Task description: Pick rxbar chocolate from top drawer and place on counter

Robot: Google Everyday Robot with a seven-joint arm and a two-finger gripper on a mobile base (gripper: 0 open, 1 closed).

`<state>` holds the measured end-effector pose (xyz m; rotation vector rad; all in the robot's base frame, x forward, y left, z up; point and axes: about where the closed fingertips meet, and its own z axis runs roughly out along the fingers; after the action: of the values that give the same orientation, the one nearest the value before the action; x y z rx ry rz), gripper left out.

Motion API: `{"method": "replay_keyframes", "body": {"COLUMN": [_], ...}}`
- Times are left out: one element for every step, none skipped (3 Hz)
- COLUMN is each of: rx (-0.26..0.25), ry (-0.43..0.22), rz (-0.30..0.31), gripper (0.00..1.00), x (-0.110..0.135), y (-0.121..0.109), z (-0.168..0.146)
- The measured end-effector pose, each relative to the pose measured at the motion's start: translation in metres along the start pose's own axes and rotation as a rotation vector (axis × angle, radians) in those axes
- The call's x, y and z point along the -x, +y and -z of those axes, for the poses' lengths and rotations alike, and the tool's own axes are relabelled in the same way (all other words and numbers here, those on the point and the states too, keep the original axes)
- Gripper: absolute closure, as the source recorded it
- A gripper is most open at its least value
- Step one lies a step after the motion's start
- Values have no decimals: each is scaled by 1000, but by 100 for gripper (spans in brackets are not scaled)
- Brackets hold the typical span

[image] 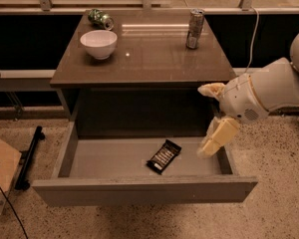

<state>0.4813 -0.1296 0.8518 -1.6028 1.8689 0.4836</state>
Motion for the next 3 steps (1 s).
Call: {"method": "replay_keyframes", "body": {"rx": [20, 37, 78], "ry": [-36, -64, -88], "rz": [-1, -10, -50], "gripper": [0, 0, 0], "x": [-2, -6, -20], "y": [-1, -3, -13], "z": [-21, -39, -78]}}
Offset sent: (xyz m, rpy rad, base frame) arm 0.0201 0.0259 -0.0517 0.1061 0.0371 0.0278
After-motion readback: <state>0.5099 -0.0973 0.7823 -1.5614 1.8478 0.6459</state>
